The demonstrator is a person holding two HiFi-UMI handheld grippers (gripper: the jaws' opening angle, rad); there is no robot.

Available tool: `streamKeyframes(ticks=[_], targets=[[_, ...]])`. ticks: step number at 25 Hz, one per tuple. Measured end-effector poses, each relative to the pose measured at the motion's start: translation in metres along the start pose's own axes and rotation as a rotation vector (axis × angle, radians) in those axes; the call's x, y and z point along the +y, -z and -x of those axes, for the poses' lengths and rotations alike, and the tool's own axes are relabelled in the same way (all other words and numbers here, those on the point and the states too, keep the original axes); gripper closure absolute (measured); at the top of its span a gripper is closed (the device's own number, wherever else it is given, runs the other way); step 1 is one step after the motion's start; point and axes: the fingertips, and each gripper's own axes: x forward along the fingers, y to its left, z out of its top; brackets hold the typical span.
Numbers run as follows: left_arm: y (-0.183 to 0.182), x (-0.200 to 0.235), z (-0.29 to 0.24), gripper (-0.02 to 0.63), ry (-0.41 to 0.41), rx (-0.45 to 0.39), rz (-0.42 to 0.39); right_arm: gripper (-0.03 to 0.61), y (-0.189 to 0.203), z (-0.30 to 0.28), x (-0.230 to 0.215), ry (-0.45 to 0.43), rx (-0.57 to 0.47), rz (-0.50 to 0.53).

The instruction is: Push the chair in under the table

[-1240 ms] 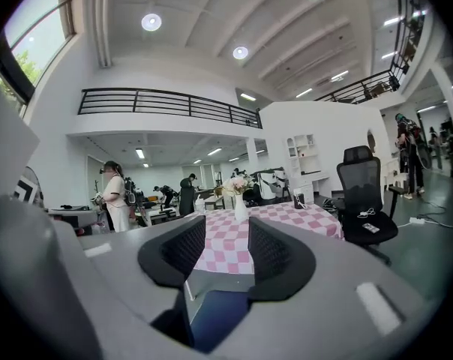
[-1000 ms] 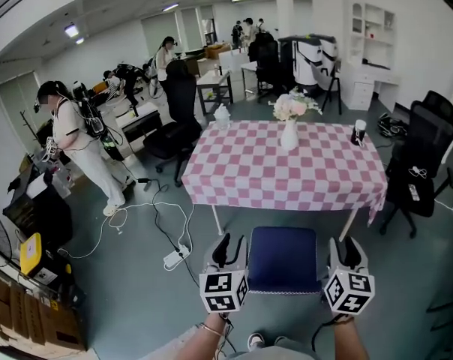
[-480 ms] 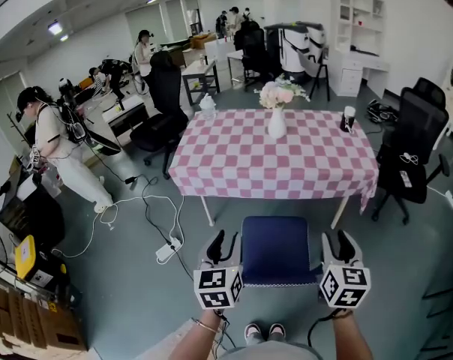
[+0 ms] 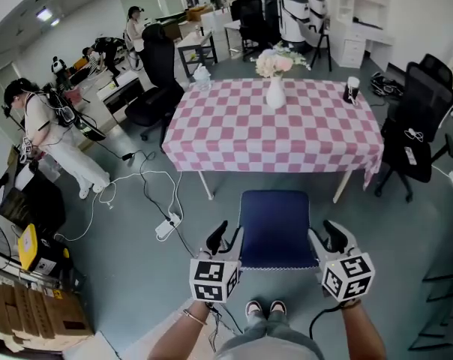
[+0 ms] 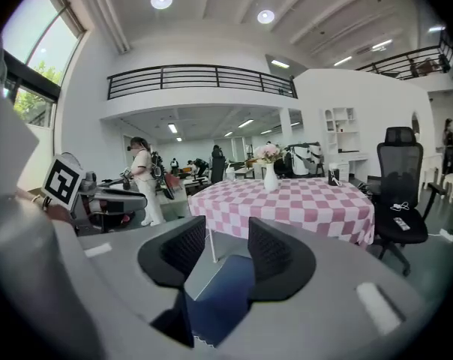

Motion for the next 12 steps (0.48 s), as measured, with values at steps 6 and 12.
streamKeyframes(ticks=[6,12], targets=[[0.034,-0.023,0.001,0.463,0.119,0.114,-0.149,0.416,0.039,-0.006,0.021,-0.194,0.131,0.076],[0.073,-0.056,0.003,0.462,0.257,0.233,-0.257,0.416,0.084,-0.001,0.035,-0.341,0.278,0.175]])
